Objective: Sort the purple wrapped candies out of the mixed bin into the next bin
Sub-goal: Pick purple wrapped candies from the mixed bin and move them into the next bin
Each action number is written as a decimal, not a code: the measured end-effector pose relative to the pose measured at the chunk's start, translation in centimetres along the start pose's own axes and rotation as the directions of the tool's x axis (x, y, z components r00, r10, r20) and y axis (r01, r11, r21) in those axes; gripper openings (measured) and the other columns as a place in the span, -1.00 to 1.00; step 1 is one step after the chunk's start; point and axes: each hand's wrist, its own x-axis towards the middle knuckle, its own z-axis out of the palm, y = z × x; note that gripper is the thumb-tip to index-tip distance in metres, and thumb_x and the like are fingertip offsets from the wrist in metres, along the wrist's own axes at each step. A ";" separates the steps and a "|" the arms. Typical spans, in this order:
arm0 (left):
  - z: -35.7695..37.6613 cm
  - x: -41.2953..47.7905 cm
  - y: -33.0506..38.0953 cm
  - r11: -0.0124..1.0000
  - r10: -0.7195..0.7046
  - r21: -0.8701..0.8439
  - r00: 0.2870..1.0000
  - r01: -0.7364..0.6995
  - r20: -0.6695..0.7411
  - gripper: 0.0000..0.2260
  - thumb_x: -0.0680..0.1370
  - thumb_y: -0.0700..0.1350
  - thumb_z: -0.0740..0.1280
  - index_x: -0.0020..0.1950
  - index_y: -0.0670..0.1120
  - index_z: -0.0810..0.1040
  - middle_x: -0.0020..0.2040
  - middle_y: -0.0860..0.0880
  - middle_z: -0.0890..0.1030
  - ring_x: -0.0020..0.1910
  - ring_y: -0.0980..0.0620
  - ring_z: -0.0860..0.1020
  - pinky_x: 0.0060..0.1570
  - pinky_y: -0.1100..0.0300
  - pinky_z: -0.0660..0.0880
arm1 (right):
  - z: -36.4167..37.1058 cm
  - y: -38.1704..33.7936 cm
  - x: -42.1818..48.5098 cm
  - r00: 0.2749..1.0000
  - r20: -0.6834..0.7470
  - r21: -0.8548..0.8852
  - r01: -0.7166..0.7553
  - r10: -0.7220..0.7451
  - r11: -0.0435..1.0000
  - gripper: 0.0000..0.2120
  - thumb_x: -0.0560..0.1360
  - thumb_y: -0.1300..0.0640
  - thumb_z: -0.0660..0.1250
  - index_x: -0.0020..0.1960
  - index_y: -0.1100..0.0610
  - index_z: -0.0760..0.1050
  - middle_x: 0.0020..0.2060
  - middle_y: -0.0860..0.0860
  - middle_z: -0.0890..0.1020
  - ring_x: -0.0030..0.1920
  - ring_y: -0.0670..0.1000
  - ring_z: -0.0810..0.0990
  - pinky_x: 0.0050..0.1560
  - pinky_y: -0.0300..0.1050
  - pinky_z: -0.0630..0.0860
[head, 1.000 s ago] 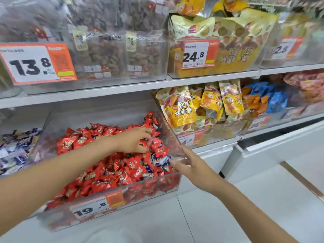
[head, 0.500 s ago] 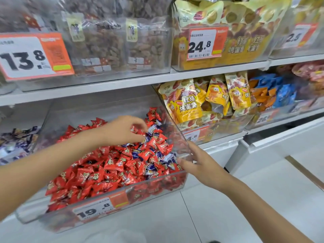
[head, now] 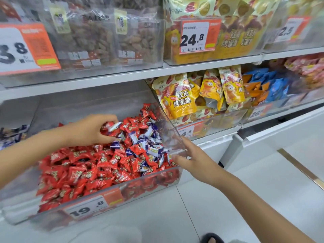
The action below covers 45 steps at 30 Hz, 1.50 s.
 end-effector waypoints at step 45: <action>-6.1 -6.9 -6.3 0.943 -0.242 -0.239 0.970 0.232 -0.012 -0.79 0.61 -0.19 0.27 0.07 0.13 0.55 -0.15 0.07 0.66 -0.22 0.17 0.56 0.01 0.09 0.48 | 4.9 -8.5 9.8 0.983 0.107 -0.189 0.170 -0.152 0.967 -0.81 0.61 0.14 0.27 0.20 0.00 0.53 -0.03 -0.10 0.60 -0.18 -0.18 0.61 -0.11 -0.16 0.57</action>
